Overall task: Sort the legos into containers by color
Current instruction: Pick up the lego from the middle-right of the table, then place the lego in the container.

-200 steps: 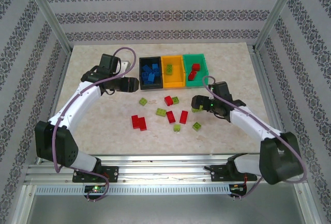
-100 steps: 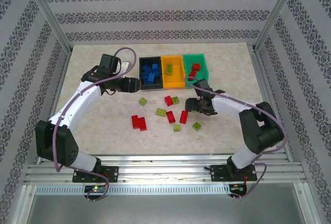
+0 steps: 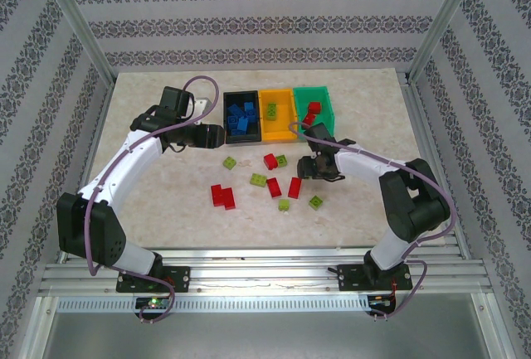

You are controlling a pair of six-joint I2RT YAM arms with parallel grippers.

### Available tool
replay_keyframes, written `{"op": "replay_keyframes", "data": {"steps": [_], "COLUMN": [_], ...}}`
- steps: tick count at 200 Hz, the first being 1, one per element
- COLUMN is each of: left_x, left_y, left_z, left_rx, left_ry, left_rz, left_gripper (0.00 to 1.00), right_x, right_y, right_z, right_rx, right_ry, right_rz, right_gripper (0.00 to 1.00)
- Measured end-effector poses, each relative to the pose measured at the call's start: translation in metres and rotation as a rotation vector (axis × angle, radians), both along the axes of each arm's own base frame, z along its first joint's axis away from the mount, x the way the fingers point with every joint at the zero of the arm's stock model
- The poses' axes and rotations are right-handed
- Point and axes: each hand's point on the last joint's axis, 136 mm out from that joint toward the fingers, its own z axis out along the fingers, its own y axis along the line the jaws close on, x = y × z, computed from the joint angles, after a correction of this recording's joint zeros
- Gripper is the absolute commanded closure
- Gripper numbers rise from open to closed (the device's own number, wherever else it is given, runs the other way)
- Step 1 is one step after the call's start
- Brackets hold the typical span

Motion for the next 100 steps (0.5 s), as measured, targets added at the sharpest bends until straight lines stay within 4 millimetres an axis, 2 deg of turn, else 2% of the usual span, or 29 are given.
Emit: {"op": "replay_keyframes", "data": {"steps": [22, 57, 81, 100], "left_x": [0.000, 0.002, 0.003, 0.004], "left_y": [0.001, 0.004, 0.005, 0.007], "left_z": [0.000, -0.002, -0.006, -0.006], "left_rx": [0.005, 0.020, 0.032, 0.041], "left_ry": [-0.001, -0.001, 0.004, 0.001], "left_rz": [0.004, 0.014, 0.017, 0.024], "left_gripper": [0.29, 0.29, 0.29, 0.29], "right_x": [0.027, 0.102, 0.149, 0.175], "right_y": [0.014, 0.052, 0.075, 0.087], "right_z": [0.030, 0.088, 0.110, 0.117], "right_rx": [0.032, 0.102, 0.122, 0.119], "right_ry": [-0.067, -0.225, -0.290, -0.315], "right_rz": [0.024, 0.066, 0.093, 0.111], "right_gripper": [0.39, 0.36, 0.23, 0.20]}}
